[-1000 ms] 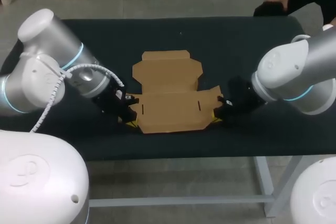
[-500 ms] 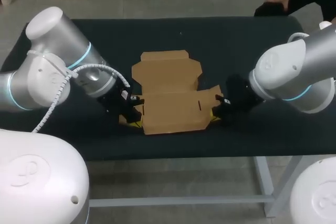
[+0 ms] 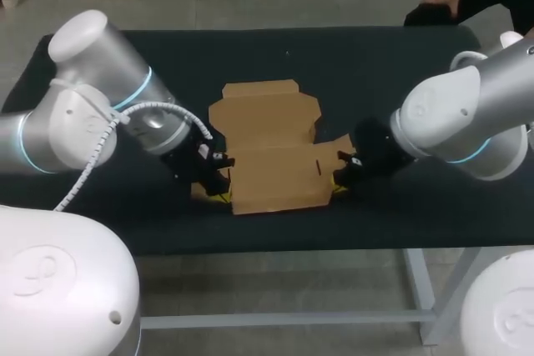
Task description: Assemble the packaging by folding the flat box into shape, placing the metal phone stand inside, and closing the box properly
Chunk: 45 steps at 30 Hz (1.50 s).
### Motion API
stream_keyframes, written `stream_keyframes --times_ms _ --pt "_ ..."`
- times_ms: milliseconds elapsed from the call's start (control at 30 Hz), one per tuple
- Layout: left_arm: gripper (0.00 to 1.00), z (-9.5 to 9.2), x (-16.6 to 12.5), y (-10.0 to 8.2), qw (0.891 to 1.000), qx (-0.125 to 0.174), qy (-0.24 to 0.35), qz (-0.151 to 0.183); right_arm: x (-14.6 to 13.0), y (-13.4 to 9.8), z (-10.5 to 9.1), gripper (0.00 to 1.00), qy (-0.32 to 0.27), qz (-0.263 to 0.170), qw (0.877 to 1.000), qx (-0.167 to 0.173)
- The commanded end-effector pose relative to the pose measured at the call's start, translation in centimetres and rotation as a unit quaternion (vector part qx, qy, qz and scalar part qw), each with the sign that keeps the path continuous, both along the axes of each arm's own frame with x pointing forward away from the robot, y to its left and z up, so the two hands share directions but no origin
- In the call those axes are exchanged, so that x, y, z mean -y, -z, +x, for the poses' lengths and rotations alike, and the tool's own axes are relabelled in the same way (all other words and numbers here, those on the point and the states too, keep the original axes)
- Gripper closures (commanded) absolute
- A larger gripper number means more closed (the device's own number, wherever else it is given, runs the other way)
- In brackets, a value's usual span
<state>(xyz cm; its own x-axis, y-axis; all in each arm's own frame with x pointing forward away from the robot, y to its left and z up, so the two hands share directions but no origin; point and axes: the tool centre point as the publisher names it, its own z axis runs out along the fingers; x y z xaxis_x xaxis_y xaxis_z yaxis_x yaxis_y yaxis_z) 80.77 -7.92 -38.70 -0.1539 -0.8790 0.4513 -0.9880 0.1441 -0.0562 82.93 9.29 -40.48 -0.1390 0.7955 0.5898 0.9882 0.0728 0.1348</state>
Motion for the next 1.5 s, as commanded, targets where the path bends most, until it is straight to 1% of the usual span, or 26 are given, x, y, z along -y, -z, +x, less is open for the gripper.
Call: stream_keyframes --times_ms 33,333,567,867,1500 --pt "1.00 0.2 0.5 0.0 1.000 -0.001 0.001 0.006 -0.4 0.0 0.1 1.00 0.000 -0.008 1.000 -0.001" --pt "1.00 -0.1 0.9 -0.1 1.000 0.003 -0.010 0.022 -0.6 0.1 0.0 1.00 0.003 -0.018 1.000 0.000" --pt "1.00 -0.8 0.5 -0.5 0.999 0.002 -0.022 0.032 -0.6 0.2 -0.1 1.00 0.005 -0.021 1.000 -0.001" --pt "1.00 -1.3 0.9 -0.4 0.999 -0.002 -0.019 0.031 -1.0 0.1 -0.2 1.00 0.007 -0.030 1.000 0.002" --pt "1.00 -1.0 2.0 0.7 1.000 -0.007 -0.007 0.027 -1.9 0.0 -0.9 1.00 0.009 -0.052 0.999 0.005"
